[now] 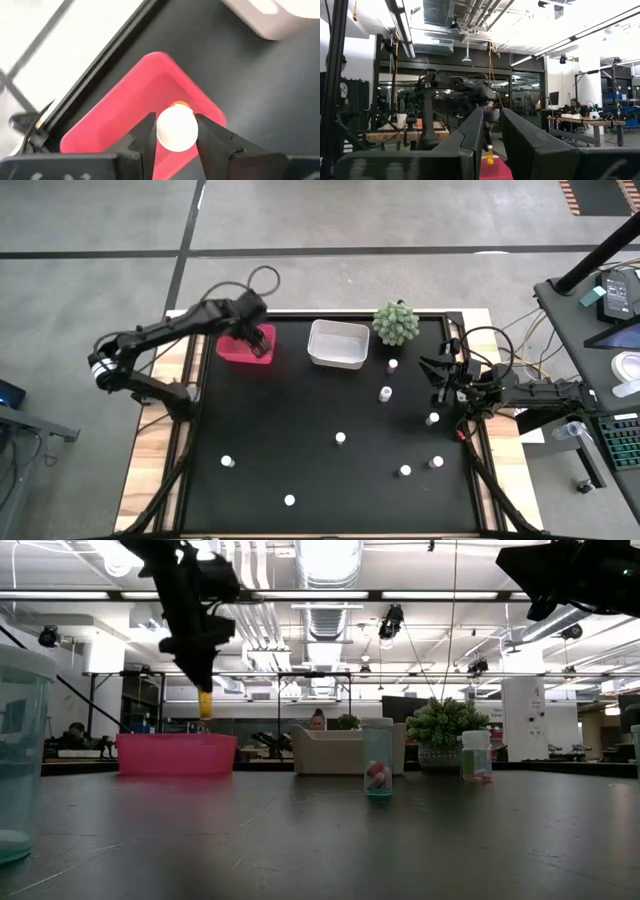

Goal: Pick and place medicine bottles into bin by pill shape (circle, oval)
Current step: Put the orange tablet bottle into the pink bin

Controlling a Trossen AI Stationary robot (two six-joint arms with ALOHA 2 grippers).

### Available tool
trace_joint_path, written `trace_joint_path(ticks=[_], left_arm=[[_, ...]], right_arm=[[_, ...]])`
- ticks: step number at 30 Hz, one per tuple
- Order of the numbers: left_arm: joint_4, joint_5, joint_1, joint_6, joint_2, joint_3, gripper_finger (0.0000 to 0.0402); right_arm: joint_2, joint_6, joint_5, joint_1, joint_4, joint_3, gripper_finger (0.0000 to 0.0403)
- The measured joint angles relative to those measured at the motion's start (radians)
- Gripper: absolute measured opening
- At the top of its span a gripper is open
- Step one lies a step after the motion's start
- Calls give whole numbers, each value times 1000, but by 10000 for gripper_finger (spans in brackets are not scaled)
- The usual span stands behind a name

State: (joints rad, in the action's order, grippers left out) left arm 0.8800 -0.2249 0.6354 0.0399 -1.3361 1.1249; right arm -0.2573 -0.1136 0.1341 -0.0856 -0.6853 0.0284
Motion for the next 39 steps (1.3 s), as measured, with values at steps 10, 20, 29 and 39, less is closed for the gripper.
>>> trace_joint_path(ticks=[10,20,29,39], left_arm=[[-7,23,161,7,-67,-12,100],[-15,-2,240,82,-140,-37,100],[-64,-25,268,111,-176,-45,100],[-111,-26,268,111,-183,-72,100]], right_arm=[[0,-3,0,0,0,0,61],[0,-2,0,0,0,0,61],[0,-2,0,0,0,0,61],[0,-2,0,0,0,0,61]])
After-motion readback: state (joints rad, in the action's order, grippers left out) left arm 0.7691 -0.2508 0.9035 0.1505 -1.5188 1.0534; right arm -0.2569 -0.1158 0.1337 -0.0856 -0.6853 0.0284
